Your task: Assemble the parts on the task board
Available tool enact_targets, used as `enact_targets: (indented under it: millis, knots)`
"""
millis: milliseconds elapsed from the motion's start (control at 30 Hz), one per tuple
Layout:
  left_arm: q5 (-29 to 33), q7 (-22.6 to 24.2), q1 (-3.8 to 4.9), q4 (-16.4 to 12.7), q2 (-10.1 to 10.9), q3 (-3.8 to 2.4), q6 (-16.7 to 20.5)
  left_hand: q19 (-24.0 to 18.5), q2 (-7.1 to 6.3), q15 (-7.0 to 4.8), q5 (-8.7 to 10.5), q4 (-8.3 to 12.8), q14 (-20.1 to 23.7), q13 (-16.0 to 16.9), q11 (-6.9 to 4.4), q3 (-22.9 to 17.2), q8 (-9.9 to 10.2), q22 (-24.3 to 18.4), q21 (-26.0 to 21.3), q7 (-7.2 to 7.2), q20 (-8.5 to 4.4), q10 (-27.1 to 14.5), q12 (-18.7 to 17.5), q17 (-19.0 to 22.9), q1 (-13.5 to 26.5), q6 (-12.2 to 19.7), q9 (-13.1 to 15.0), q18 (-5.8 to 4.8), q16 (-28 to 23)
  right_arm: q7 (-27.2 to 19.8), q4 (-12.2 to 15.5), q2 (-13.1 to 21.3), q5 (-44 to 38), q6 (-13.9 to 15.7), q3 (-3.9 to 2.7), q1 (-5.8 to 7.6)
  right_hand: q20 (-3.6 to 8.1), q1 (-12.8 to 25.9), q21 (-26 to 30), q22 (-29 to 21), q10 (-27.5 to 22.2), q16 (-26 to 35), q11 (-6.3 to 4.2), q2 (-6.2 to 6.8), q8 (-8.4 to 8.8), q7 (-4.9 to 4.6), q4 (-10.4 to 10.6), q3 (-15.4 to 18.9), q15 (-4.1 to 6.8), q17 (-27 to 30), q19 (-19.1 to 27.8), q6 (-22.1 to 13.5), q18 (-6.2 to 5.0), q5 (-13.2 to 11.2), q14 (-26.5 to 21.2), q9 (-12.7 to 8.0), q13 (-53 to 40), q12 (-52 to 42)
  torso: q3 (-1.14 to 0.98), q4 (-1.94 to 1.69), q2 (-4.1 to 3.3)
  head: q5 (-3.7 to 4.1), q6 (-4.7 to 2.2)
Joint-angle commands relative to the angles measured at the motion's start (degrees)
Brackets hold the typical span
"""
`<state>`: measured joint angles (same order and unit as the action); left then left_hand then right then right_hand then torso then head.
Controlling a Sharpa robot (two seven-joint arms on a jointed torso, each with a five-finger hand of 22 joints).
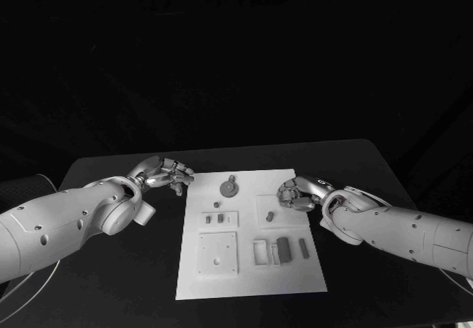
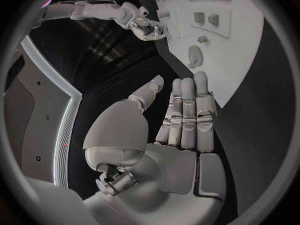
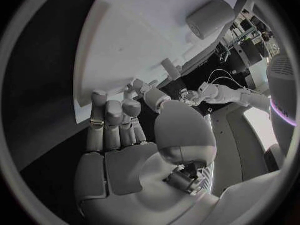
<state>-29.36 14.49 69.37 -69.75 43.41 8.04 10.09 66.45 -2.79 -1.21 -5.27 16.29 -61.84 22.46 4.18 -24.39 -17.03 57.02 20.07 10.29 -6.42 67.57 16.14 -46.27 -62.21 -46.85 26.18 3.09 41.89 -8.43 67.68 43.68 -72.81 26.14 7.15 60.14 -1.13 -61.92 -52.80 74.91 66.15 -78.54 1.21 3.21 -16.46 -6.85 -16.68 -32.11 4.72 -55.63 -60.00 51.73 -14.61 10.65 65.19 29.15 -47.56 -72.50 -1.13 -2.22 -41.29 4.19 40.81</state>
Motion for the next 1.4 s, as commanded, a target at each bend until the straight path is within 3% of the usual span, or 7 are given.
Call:
enact_targets:
  millis: [33, 933, 1400]
  knots:
    - [0.4, 0.6, 0.04, -0.2, 0.0, -0.04, -0.1, 0.0, 0.34, 0.35, -0.34, 0.2, 0.1, 0.1, 0.26, 0.1, -0.1, 0.0, -0.3, 0.18, -0.05, 0.0, -0.3, -0.1, -0.4, -0.1, -0.1, 0.87, -0.3, 1.3, -0.3, -0.1, -2.0, -1.5, 0.3, -0.32, 0.47, -0.9, 0.1, 0.8, 0.0, -0.1, -0.46, 0.15, -0.36, -0.36, -0.1, -0.4, 0.45, 0.0, 0.0, 1.0, -0.39, 0.2, 0.0, 0.0, 0.1, -0.1, -0.02, 0.02, -0.01, 0.09, 0.15]
    - [0.4, 0.5, 0.04, 0.1, -0.1, -0.04, 0.1, 0.1, 0.4, 0.36, -0.33, 0.2, 0.0, 0.2, 0.23, 0.0, -0.1, 0.0, -0.3, 0.13, -0.03, 0.1, -0.4, -0.3, -0.7, 0.0, -0.2, 0.86, -0.4, 1.6, -0.2, -0.3, -3.3, -1.2, 0.36, -0.32, 0.29, -1.6, 0.1, 0.8, 0.4, -0.1, -0.79, -0.32, -1.09, 0.02, 0.0, 0.1, 0.68, -0.1, 0.2, 2.6, -0.39, 0.3, 0.0, 0.1, 0.2, 0.1, 0.02, -0.02, -0.02, 0.05, 0.5]
    - [0.4, 0.3, 0.04, 0.3, 0.0, -0.04, -0.3, 0.1, 0.41, 0.37, -0.31, 0.2, 0.0, 0.2, 0.22, 0.0, -0.1, 0.0, -0.4, 0.09, -0.01, 0.1, -0.5, -0.4, -0.8, 0.1, -0.2, 0.84, -0.5, 1.8, -0.2, -0.4, -3.3, -0.9, 0.36, -0.32, 0.17, -0.5, 0.1, 0.7, 0.5, 0.0, -1.63, -1.8, -2.32, 0.89, 0.1, 0.3, 1.28, 0.0, 0.3, 5.2, -0.39, -0.5, 0.1, 0.6, 0.2, 0.4, 0.02, 0.0, -0.01, 0.2, 0.63]
